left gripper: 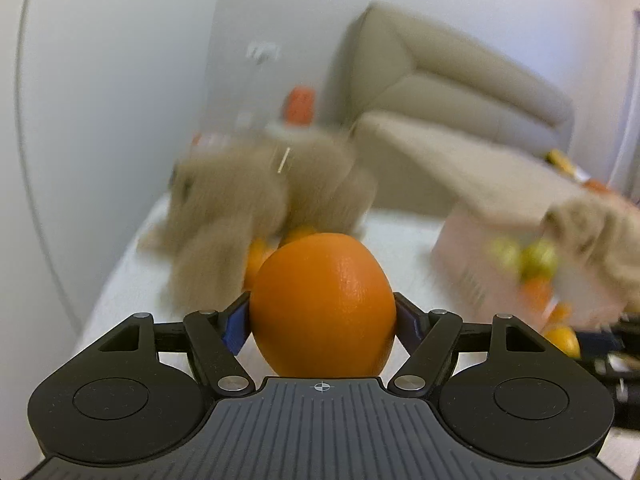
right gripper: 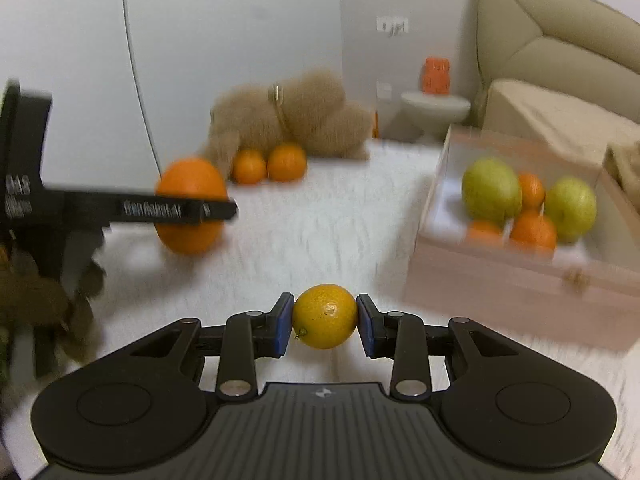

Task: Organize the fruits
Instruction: 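Carry both fruits over the pink box and open both tools to drop them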

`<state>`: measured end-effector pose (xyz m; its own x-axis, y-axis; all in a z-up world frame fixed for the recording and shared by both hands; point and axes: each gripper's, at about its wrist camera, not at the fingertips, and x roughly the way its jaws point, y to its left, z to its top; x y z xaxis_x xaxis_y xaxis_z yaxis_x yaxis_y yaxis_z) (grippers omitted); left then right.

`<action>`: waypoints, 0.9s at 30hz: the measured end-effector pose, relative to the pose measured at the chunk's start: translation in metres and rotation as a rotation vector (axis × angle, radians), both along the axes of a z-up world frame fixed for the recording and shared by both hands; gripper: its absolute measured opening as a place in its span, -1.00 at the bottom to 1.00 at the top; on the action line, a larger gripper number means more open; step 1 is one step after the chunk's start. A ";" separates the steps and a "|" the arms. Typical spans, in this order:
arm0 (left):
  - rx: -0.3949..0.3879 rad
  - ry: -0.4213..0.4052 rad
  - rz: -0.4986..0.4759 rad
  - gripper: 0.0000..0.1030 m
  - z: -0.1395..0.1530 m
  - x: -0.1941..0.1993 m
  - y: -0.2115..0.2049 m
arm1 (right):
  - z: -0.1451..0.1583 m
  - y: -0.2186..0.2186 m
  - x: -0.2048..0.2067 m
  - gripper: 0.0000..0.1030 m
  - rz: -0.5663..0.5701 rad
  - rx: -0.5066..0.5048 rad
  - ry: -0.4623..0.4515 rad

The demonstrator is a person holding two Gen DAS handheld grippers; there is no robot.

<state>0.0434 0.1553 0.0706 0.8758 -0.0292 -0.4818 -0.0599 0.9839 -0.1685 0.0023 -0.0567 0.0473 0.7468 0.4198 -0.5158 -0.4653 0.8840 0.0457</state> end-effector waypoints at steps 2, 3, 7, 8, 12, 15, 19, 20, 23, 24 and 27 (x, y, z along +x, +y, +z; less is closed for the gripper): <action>0.032 -0.102 -0.038 0.49 0.046 0.002 -0.012 | 0.042 -0.006 0.006 -0.36 -0.024 0.026 -0.084; 0.044 -0.147 -0.054 0.49 0.067 0.002 -0.019 | 0.068 -0.011 0.009 -0.36 -0.045 0.039 -0.135; -0.004 -0.255 -0.135 0.50 0.141 0.016 -0.047 | 0.156 -0.036 0.019 -0.36 -0.128 0.061 -0.272; -0.027 -0.259 -0.153 0.50 0.150 0.021 -0.053 | 0.173 -0.043 0.022 -0.36 -0.158 0.051 -0.296; -0.056 -0.210 -0.219 0.50 0.161 0.050 -0.090 | 0.205 -0.072 0.033 -0.35 -0.273 -0.001 -0.338; -0.051 -0.099 -0.294 0.50 0.141 0.077 -0.121 | 0.205 -0.097 0.040 -0.35 -0.333 -0.011 -0.321; -0.032 0.091 -0.382 0.50 0.085 0.106 -0.163 | 0.187 -0.125 0.052 -0.35 -0.381 -0.002 -0.262; -0.008 0.132 -0.399 0.50 0.072 0.111 -0.172 | 0.180 -0.130 0.055 -0.35 -0.390 -0.003 -0.249; 0.127 0.251 -0.465 0.50 0.031 0.118 -0.206 | 0.163 -0.143 0.066 -0.36 -0.412 0.001 -0.202; 0.176 0.281 -0.483 0.50 0.019 0.120 -0.215 | 0.158 -0.147 0.070 -0.36 -0.414 0.007 -0.185; 0.296 0.318 -0.498 0.49 -0.006 0.120 -0.234 | 0.143 -0.151 0.081 -0.36 -0.419 0.006 -0.151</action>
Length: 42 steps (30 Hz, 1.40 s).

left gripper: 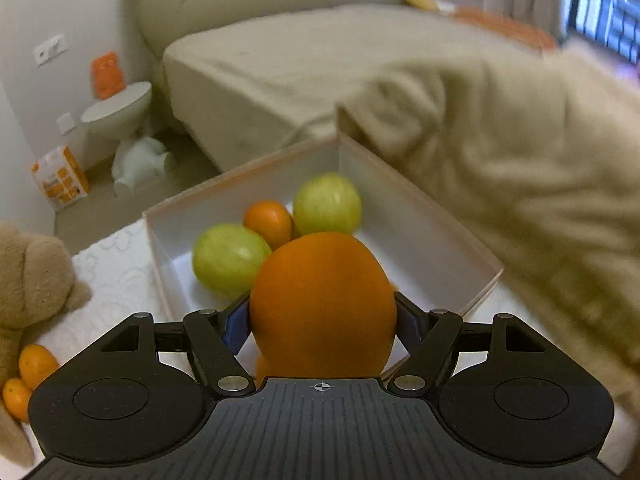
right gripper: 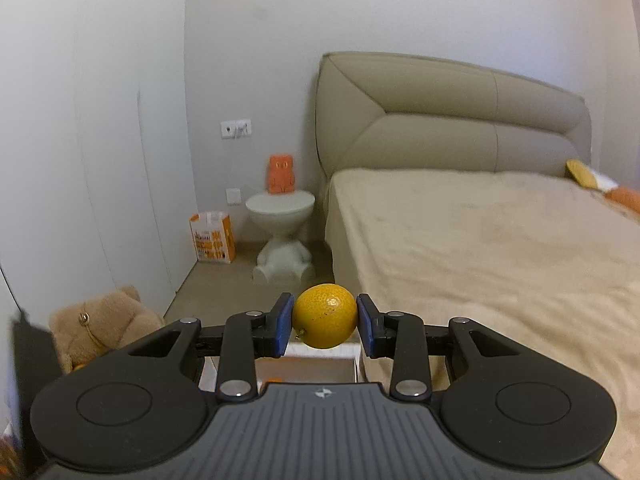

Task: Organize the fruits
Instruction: 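Carry both fruits over the pink box and open both tools to drop them, then reach back to the teddy bear and close the left tool on a tangerine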

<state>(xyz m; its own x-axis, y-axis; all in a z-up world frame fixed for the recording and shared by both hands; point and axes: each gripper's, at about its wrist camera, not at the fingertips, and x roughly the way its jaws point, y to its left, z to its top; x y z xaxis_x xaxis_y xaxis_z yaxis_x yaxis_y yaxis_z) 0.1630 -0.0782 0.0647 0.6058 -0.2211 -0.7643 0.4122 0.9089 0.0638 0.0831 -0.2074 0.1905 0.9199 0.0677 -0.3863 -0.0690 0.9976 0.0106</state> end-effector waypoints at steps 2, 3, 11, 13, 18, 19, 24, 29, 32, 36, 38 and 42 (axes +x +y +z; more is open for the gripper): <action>0.041 -0.011 -0.003 0.50 -0.008 0.002 -0.004 | -0.009 0.001 0.005 -0.36 -0.004 -0.019 0.018; 0.045 -0.009 -0.006 0.50 -0.011 0.004 -0.005 | -0.014 0.002 0.008 -0.36 -0.005 -0.025 0.030; -0.061 0.031 -0.006 0.52 -0.011 0.008 0.013 | -0.045 0.002 0.028 -0.36 0.004 0.006 0.120; -0.089 0.031 -0.007 0.52 -0.010 0.006 0.018 | -0.049 0.003 0.027 -0.36 0.010 0.016 0.135; -0.108 0.044 -0.028 0.52 -0.003 0.001 0.029 | -0.059 0.011 0.025 -0.35 0.025 0.002 0.170; -0.112 0.041 -0.035 0.51 0.000 0.000 0.031 | -0.062 0.011 0.025 -0.35 0.028 0.000 0.179; -0.191 -0.032 -0.040 0.40 0.035 -0.011 0.046 | -0.078 0.012 0.039 -0.35 0.035 0.044 0.246; -0.215 -0.105 0.015 0.40 0.051 -0.026 0.075 | -0.092 0.014 0.049 -0.35 0.040 0.072 0.311; -0.229 -0.151 0.121 0.40 0.047 -0.034 0.106 | -0.099 0.014 0.052 -0.20 0.060 0.126 0.363; -0.297 -0.153 0.311 0.37 0.026 -0.036 0.163 | -0.094 0.022 0.048 -0.01 0.065 0.114 0.345; -0.333 -0.151 0.387 0.37 0.015 -0.039 0.193 | -0.089 0.031 0.045 0.00 0.069 0.087 0.330; -0.407 -0.129 0.558 0.37 -0.013 -0.043 0.250 | -0.083 0.057 0.038 0.02 0.106 0.024 0.307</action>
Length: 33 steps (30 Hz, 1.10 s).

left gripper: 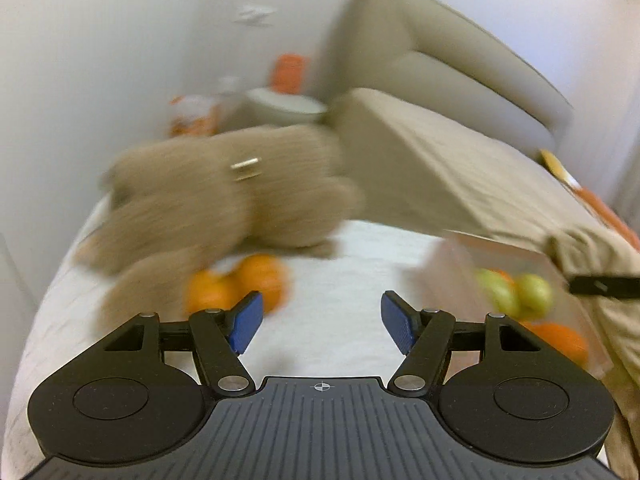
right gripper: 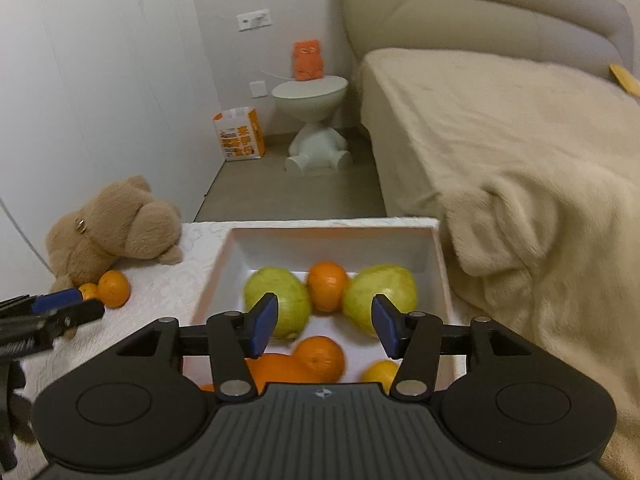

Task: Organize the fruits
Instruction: 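Reach back to the teddy bear and close the left tool on a tangerine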

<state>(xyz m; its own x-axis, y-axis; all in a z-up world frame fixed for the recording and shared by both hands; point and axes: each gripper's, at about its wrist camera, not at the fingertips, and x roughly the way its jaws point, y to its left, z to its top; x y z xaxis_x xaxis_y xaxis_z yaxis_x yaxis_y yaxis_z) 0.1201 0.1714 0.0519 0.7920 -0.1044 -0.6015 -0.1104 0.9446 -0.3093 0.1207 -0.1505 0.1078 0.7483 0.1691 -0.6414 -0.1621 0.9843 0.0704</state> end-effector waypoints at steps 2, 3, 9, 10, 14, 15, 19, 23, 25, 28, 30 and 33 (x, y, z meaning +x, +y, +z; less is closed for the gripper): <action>-0.025 0.016 0.046 0.37 -0.010 0.002 0.018 | 0.001 0.018 -0.001 0.03 0.029 -0.025 -0.006; -0.022 0.016 0.060 0.36 -0.013 0.001 0.024 | 0.001 0.028 -0.001 0.03 0.045 -0.035 -0.007; 0.036 -0.008 0.084 0.29 -0.023 0.002 0.034 | -0.001 0.081 -0.005 0.03 0.148 -0.066 -0.002; 0.051 -0.008 0.085 0.29 -0.025 0.003 0.031 | -0.003 0.089 -0.006 0.03 0.163 -0.077 -0.002; 0.133 -0.011 0.108 0.28 -0.032 0.008 0.019 | -0.007 0.118 -0.014 0.03 0.217 -0.115 -0.002; 0.148 -0.019 0.110 0.26 -0.033 0.009 0.017 | -0.008 0.124 -0.016 0.03 0.231 -0.121 0.000; 0.185 -0.051 0.125 -0.21 -0.037 -0.002 0.021 | -0.009 0.141 -0.022 0.03 0.274 -0.137 0.002; 0.122 -0.090 0.110 -0.24 -0.034 -0.034 0.026 | -0.005 0.150 -0.018 0.04 0.293 -0.106 0.005; 0.107 -0.117 0.097 -0.62 -0.030 -0.053 0.023 | -0.005 0.156 -0.010 0.07 0.292 -0.071 0.017; 0.083 -0.187 0.073 -0.61 -0.026 -0.081 0.019 | -0.011 0.171 0.009 0.09 0.297 -0.008 0.061; 0.067 -0.217 0.067 -0.58 -0.028 -0.088 0.021 | -0.019 0.188 0.023 0.09 0.303 0.017 0.093; 0.021 -0.232 0.060 -0.57 -0.035 -0.089 0.030 | -0.032 0.217 0.045 0.11 0.305 0.009 0.103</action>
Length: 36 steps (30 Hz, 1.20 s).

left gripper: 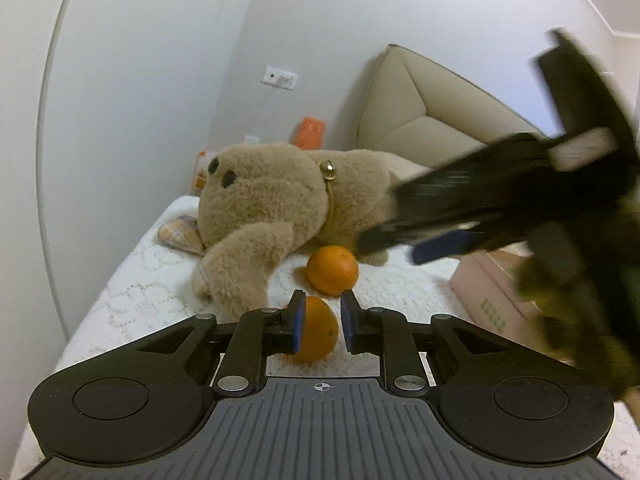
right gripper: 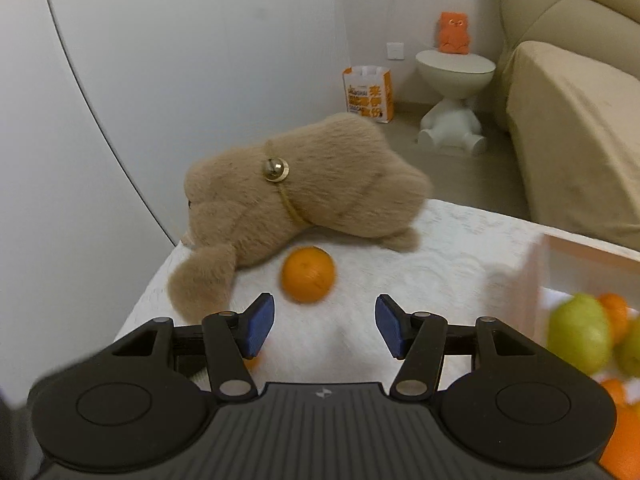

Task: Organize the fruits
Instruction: 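Reach back to the teddy bear and close the left tool on a tangerine, then close the right tool on another tangerine while the left tool holds its tangerine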

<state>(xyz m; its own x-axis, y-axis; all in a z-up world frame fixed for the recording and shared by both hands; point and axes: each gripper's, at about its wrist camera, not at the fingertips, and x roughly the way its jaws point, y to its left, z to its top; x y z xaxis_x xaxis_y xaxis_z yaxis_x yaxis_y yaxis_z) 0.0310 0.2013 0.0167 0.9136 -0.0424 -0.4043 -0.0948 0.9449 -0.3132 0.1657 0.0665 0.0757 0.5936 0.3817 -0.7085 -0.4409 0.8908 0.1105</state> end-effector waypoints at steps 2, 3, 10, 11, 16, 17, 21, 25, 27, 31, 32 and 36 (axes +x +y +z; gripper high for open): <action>-0.011 0.021 0.008 -0.55 -0.005 0.005 0.001 | -0.010 0.016 0.015 0.12 -0.013 -0.008 0.012; -0.003 0.020 0.018 -0.55 -0.004 0.004 0.001 | -0.017 0.023 0.021 0.12 -0.022 -0.015 0.021; 0.043 0.015 0.062 -0.53 -0.002 0.001 0.001 | -0.041 0.041 0.032 -0.11 -0.033 -0.078 0.044; 0.050 0.016 0.070 -0.53 -0.002 0.000 0.001 | -0.039 0.038 0.025 -0.11 -0.025 -0.081 0.029; 0.066 0.022 0.093 -0.53 -0.003 0.000 0.002 | -0.028 0.002 -0.033 -0.11 -0.032 -0.115 -0.032; 0.069 0.029 0.092 -0.53 -0.004 0.002 0.002 | -0.026 -0.009 -0.047 -0.11 -0.034 -0.112 -0.040; 0.080 0.042 0.083 -0.53 -0.006 0.005 0.001 | -0.030 -0.047 -0.100 -0.11 0.011 -0.076 -0.051; 0.079 0.047 0.075 -0.53 -0.008 0.006 0.000 | -0.043 -0.076 -0.137 -0.11 0.028 -0.060 -0.047; 0.081 0.045 0.074 -0.53 -0.007 0.006 0.000 | -0.051 -0.093 -0.150 -0.11 0.017 -0.038 -0.047; 0.114 0.066 0.058 -0.53 -0.008 0.010 -0.007 | -0.058 -0.118 -0.166 -0.11 -0.034 -0.015 -0.091; 0.138 0.079 0.055 -0.53 -0.008 0.013 -0.011 | -0.058 -0.123 -0.169 -0.10 -0.037 -0.017 -0.103; 0.256 0.126 0.039 -0.23 -0.008 0.020 -0.032 | -0.061 -0.136 -0.182 0.23 -0.036 -0.014 -0.170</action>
<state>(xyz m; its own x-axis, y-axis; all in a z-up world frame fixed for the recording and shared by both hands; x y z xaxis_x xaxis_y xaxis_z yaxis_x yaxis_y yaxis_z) 0.0515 0.1697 0.0092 0.8544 0.1097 -0.5079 -0.1556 0.9866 -0.0485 -0.0159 -0.0691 0.0147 0.7185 0.3487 -0.6018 -0.4199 0.9073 0.0244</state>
